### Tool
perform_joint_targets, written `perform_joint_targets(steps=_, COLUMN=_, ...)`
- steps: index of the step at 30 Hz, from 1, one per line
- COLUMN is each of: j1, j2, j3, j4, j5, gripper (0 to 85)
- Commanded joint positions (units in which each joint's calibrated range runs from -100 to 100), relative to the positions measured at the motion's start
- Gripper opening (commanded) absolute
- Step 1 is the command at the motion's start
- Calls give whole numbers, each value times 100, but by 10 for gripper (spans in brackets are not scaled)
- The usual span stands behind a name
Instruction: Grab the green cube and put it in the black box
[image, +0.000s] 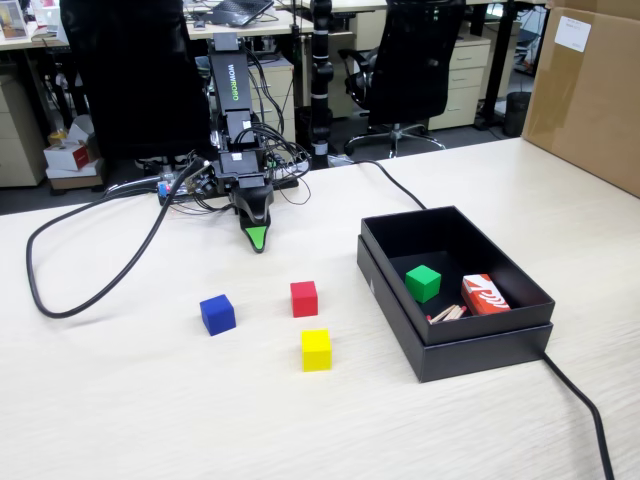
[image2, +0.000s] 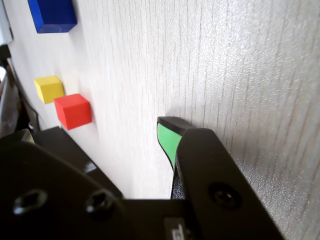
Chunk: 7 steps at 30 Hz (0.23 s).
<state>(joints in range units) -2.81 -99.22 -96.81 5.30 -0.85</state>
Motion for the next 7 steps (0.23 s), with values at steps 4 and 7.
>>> perform_joint_targets(steps=4, j1=-5, j2=3, j3=-66, j4=-267, j5=-24, gripper=488)
perform_joint_targets(steps=7, j1=-5, j2=3, j3=-66, j4=-267, j5=-24, gripper=488)
